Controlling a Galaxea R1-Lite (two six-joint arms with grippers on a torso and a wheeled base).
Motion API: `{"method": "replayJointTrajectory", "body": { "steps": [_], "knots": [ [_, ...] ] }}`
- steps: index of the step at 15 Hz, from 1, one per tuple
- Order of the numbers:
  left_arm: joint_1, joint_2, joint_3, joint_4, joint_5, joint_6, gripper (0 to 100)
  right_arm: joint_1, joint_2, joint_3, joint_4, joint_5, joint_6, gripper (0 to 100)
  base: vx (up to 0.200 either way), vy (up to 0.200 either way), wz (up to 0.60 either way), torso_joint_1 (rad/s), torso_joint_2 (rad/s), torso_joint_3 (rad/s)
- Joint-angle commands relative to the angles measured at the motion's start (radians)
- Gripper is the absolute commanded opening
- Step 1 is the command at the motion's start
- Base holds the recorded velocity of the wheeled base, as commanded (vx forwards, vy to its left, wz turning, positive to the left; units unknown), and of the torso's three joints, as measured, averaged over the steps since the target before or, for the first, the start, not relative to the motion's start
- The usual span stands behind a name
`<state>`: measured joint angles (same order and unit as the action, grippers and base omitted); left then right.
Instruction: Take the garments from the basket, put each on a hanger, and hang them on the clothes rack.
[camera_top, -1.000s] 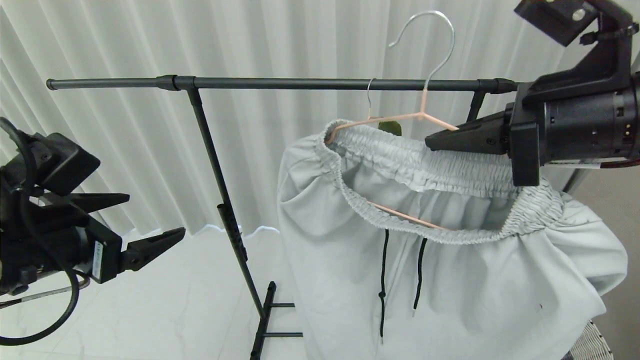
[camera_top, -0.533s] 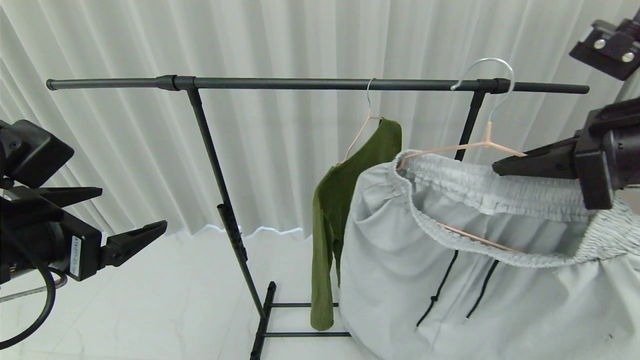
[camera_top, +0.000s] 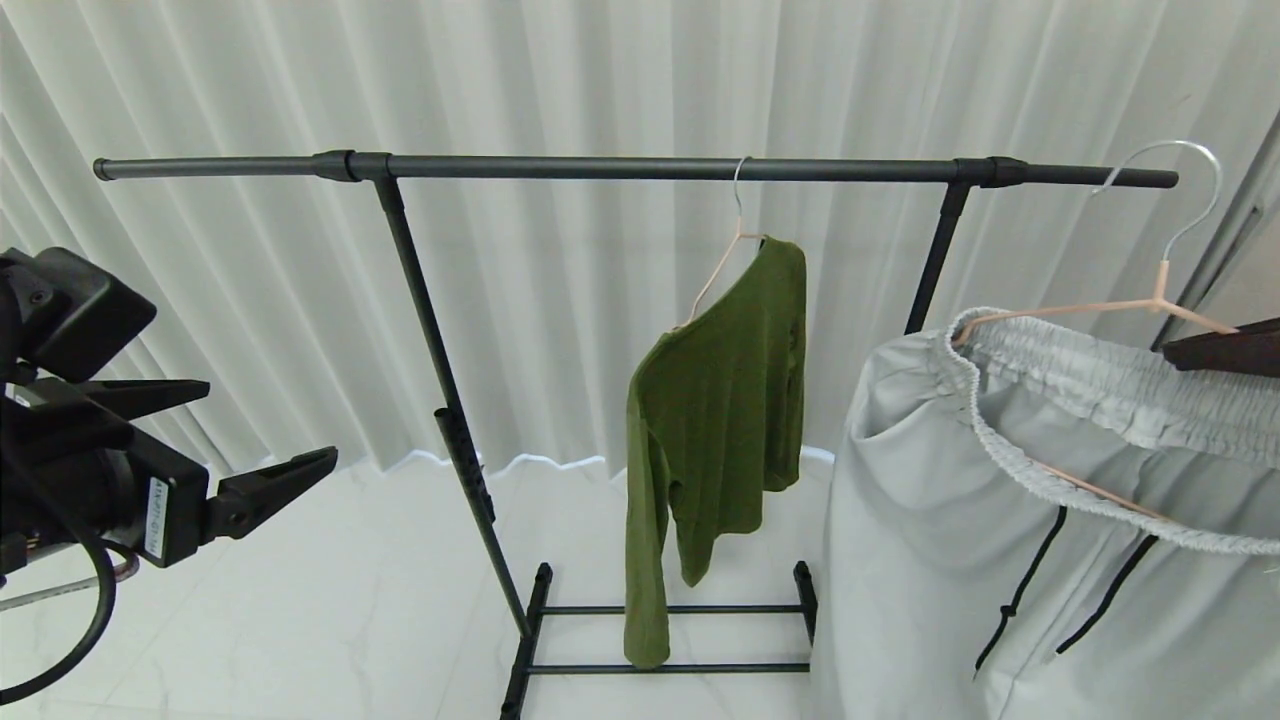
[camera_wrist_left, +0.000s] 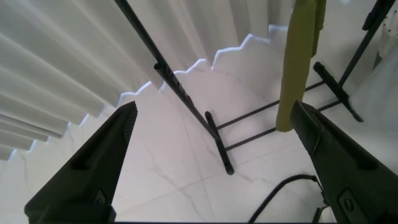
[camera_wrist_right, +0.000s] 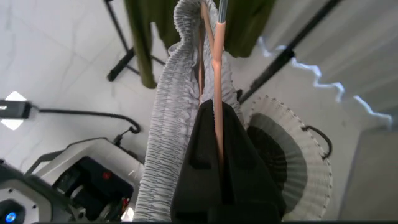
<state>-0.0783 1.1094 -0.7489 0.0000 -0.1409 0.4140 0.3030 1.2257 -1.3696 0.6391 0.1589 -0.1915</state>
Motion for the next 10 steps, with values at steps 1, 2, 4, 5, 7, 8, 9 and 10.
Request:
{"method": "replayJointTrajectory", "body": {
  "steps": [1, 2, 4, 5, 7, 8, 9, 10],
  "knots": [
    [-0.005, 0.004, 0.003, 0.000, 0.000, 0.000, 100, -0.050, -0.009, 0.001, -0.001, 0.001, -0.002, 0, 0.000, 0.000, 0.00, 0.000, 0.00, 0.000],
    [-0.015, 0.004, 0.005, 0.000, 0.003, 0.000, 100, -0.071, -0.008, 0.003, -0.003, 0.001, -0.002, 0, 0.000, 0.000, 0.00, 0.000, 0.00, 0.000],
    [-0.032, 0.006, 0.005, 0.000, 0.006, 0.000, 100, -0.077, -0.005, 0.003, -0.006, 0.002, -0.002, 0, 0.000, 0.000, 0.00, 0.000, 0.00, 0.000],
    [-0.038, 0.006, 0.005, 0.000, 0.006, 0.000, 100, -0.077, -0.003, 0.003, -0.009, 0.002, -0.002, 0, 0.000, 0.000, 0.00, 0.000, 0.00, 0.000],
    [-0.055, 0.007, 0.006, 0.000, 0.007, 0.000, 100, -0.079, -0.002, 0.004, -0.026, 0.010, 0.000, 0, 0.000, 0.000, 0.00, 0.000, 0.00, 0.000],
    [-0.055, 0.009, 0.006, 0.000, 0.007, 0.000, 100, -0.079, -0.002, 0.004, -0.026, 0.010, 0.001, 0, 0.200, 0.000, 0.00, 0.002, 0.01, 0.007],
    [-0.055, 0.009, 0.010, 0.000, 0.006, -0.001, 100, -0.081, 0.000, 0.006, -0.026, 0.008, 0.001, 0, 0.200, 0.000, 0.00, 0.002, 0.00, -0.002],
    [-0.055, 0.007, 0.010, 0.000, 0.006, -0.003, 100, -0.085, 0.001, 0.004, -0.026, 0.008, 0.001, 0, 0.200, 0.000, 0.00, -0.012, 0.00, 0.012]
  ]
}}
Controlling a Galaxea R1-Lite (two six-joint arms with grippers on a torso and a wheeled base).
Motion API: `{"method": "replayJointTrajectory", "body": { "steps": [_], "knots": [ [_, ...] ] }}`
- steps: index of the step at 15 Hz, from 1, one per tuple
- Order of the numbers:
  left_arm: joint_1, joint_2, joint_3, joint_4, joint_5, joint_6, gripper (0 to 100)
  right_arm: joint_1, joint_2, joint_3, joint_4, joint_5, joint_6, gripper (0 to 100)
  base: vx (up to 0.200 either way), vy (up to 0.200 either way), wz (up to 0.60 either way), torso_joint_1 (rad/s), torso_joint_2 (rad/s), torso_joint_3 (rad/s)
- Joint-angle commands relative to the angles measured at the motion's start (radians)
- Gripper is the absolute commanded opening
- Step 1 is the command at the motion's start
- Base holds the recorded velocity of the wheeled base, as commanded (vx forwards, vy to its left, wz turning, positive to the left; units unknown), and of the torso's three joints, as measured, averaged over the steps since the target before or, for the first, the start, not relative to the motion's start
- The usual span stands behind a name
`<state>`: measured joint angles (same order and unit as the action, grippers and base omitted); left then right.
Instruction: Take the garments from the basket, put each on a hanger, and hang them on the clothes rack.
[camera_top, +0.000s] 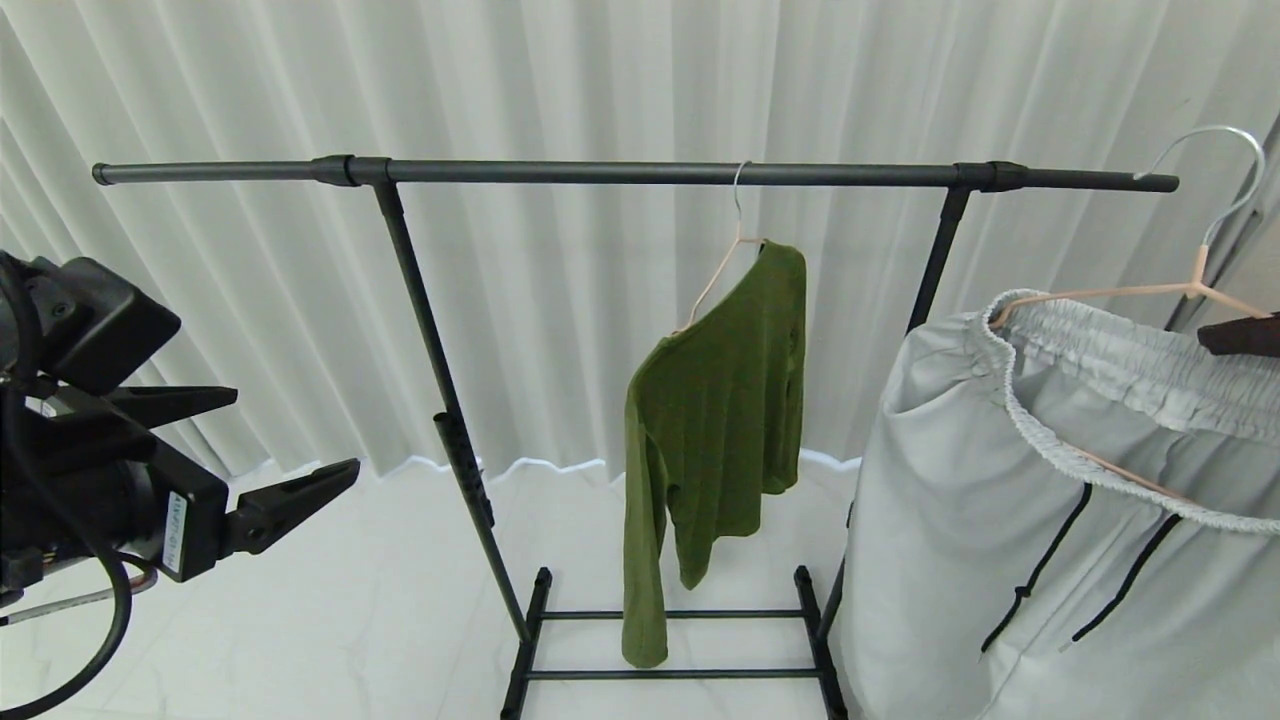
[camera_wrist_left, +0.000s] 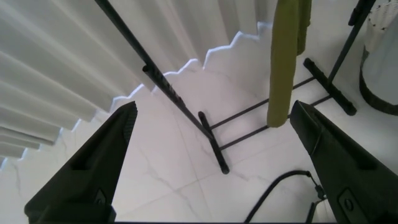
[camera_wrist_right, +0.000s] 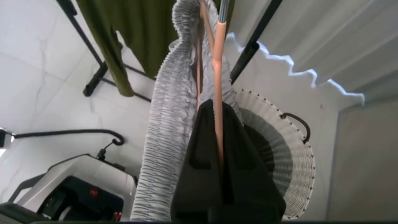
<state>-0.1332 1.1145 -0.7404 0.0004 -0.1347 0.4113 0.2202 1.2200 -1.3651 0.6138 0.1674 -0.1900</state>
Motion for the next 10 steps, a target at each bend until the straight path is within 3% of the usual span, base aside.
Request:
{"method": "replayJointTrajectory", "body": {
  "steps": [1, 10],
  "knots": [
    [0.000, 0.002, 0.001, 0.000, 0.000, 0.000, 100, -0.010, 0.013, 0.000, -0.006, 0.001, -0.002, 0, 0.200, 0.000, 0.00, -0.017, 0.01, 0.007],
    [-0.013, 0.004, 0.001, 0.000, 0.000, 0.003, 100, -0.012, 0.151, 0.004, -0.197, 0.000, 0.000, 0, 0.200, 0.000, 0.00, 0.004, 0.00, 0.002]
  ]
}}
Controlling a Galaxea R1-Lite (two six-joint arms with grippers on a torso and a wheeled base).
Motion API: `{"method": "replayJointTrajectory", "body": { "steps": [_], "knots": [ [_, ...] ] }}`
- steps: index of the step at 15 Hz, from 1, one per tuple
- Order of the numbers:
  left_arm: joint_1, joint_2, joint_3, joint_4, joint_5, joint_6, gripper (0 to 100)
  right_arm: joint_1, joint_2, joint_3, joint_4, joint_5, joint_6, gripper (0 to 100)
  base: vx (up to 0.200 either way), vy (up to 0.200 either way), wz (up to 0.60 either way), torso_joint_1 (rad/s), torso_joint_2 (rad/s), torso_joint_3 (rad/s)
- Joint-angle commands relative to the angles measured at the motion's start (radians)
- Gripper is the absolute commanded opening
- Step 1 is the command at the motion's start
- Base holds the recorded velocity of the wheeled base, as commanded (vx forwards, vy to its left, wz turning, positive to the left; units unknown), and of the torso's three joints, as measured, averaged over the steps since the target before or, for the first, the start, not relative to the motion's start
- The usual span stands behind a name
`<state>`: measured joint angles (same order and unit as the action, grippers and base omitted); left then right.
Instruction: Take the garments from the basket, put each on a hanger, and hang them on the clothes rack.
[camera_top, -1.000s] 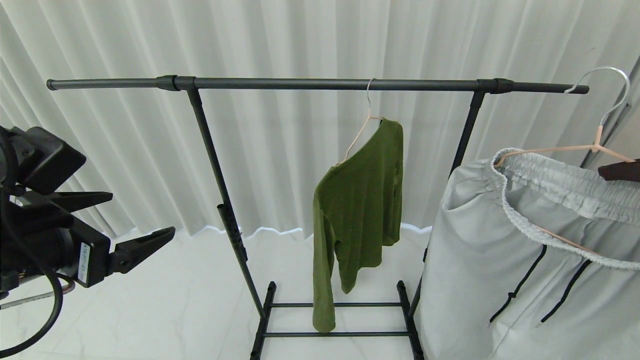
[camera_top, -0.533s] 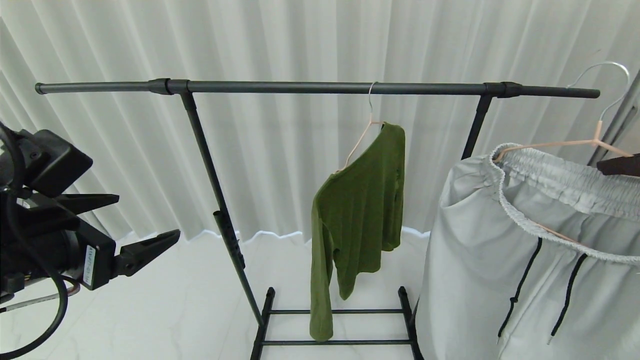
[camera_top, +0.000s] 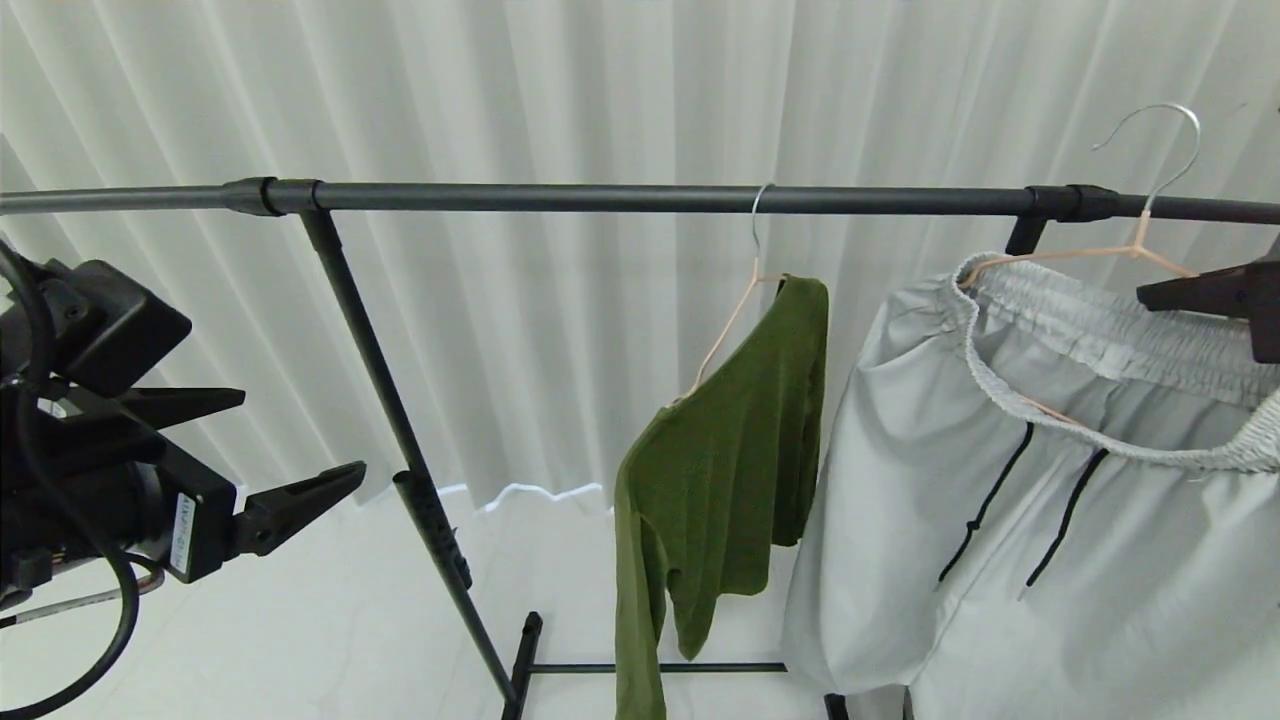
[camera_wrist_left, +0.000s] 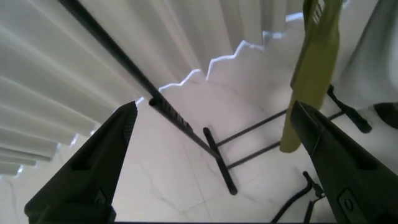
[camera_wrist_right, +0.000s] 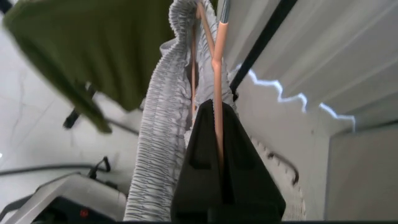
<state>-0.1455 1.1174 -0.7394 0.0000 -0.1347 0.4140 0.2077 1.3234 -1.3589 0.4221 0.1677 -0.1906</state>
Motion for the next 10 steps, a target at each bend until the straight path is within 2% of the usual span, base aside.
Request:
{"method": "replayJointTrajectory", "body": {
  "steps": [1, 2, 10],
  "knots": [
    [0.000, 0.001, 0.000, 0.000, 0.000, 0.000, 100, 0.001, 0.059, -0.002, -0.017, 0.000, -0.001, 0, 0.200, 0.000, 0.00, -0.002, 0.00, 0.002],
    [-0.002, 0.001, 0.002, 0.000, 0.000, 0.000, 100, -0.010, 0.083, -0.002, -0.032, -0.002, -0.001, 0, 0.200, 0.000, 0.00, 0.007, 0.00, -0.002],
    [-0.035, 0.005, 0.003, 0.000, 0.000, 0.000, 100, -0.068, 0.226, -0.025, -0.123, -0.010, -0.003, 0, 0.000, 0.000, 0.00, 0.000, 0.00, 0.000]
  ]
}}
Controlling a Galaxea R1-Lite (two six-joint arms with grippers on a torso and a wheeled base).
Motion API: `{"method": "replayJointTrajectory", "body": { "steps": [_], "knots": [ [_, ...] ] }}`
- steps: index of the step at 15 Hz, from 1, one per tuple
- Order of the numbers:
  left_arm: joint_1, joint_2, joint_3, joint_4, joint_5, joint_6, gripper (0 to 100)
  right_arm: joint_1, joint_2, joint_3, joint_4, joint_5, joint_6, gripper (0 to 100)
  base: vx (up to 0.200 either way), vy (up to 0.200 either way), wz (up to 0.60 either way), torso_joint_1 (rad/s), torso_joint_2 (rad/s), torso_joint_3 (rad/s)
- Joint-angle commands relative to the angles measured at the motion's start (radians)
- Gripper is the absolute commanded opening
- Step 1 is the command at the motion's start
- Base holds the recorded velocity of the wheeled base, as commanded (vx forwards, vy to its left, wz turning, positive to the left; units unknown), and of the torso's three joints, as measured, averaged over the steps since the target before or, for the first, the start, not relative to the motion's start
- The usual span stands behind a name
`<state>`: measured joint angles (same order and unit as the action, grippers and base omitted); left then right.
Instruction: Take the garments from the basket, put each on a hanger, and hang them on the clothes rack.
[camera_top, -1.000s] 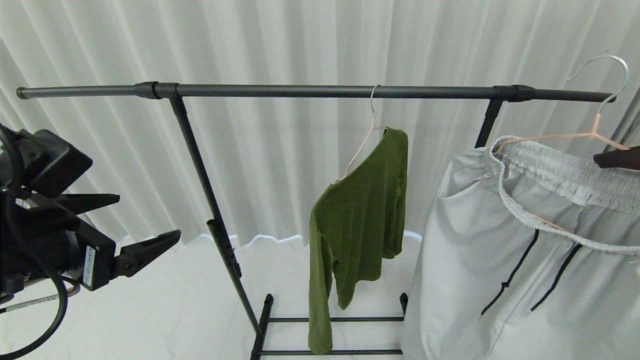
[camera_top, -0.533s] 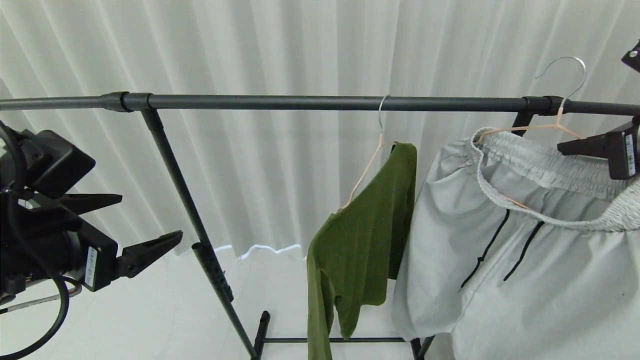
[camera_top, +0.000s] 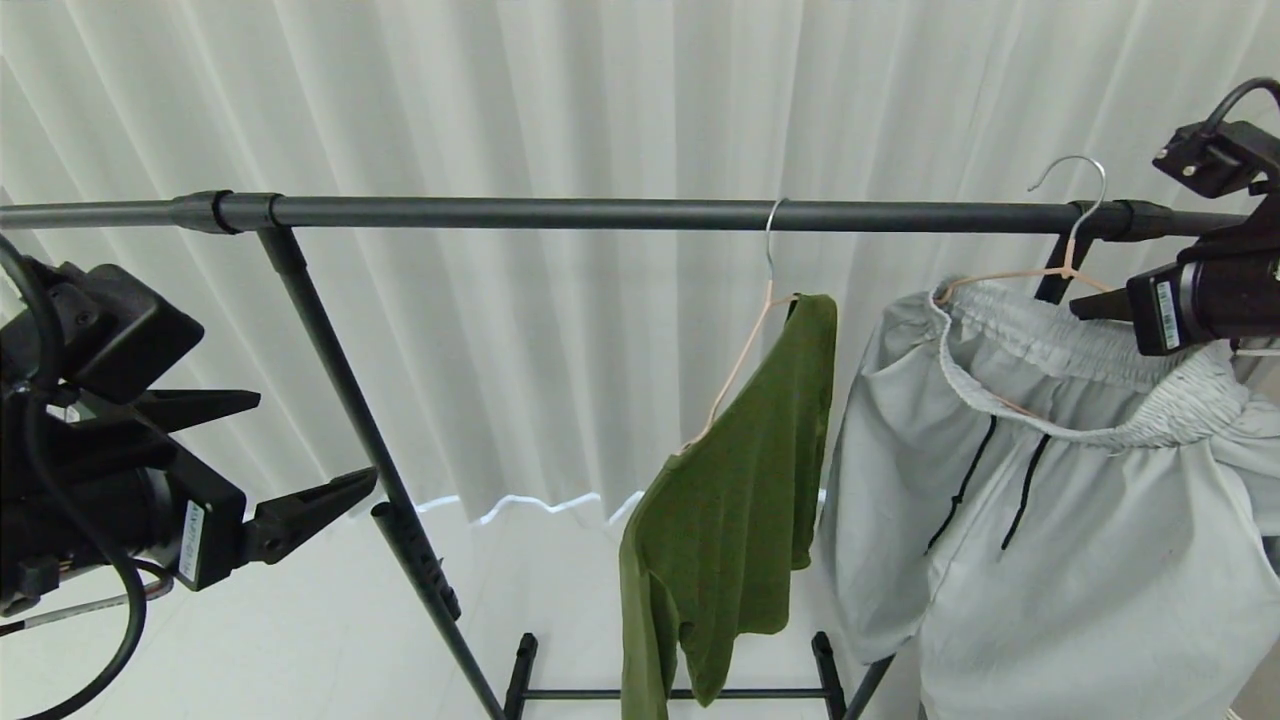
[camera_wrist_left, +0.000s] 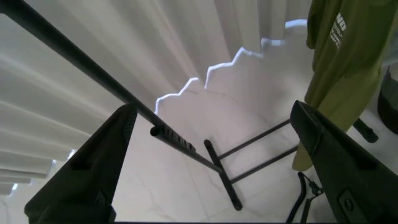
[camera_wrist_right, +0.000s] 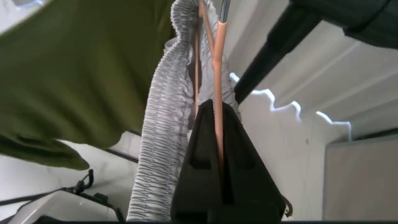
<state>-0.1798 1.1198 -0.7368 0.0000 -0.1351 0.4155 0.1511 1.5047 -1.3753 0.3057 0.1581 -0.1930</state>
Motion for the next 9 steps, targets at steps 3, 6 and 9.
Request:
{"method": "replayJointTrajectory", "body": {
  "steps": [3, 6, 9],
  "knots": [
    [-0.001, 0.005, -0.001, 0.000, 0.000, -0.001, 100, -0.039, 0.120, -0.071, -0.019, -0.011, 0.000, 0, 0.000, 0.000, 0.00, 0.000, 0.00, 0.000],
    [-0.001, 0.005, 0.000, 0.000, 0.000, -0.001, 100, -0.041, 0.143, -0.079, -0.016, -0.011, -0.002, 0, 0.000, 0.000, 0.00, 0.000, 0.00, 0.000],
    [-0.001, 0.006, 0.002, 0.000, 0.000, -0.001, 100, -0.033, 0.143, -0.076, -0.008, -0.015, -0.002, 0, 0.000, 0.000, 0.00, 0.000, 0.00, 0.000]
  ]
}}
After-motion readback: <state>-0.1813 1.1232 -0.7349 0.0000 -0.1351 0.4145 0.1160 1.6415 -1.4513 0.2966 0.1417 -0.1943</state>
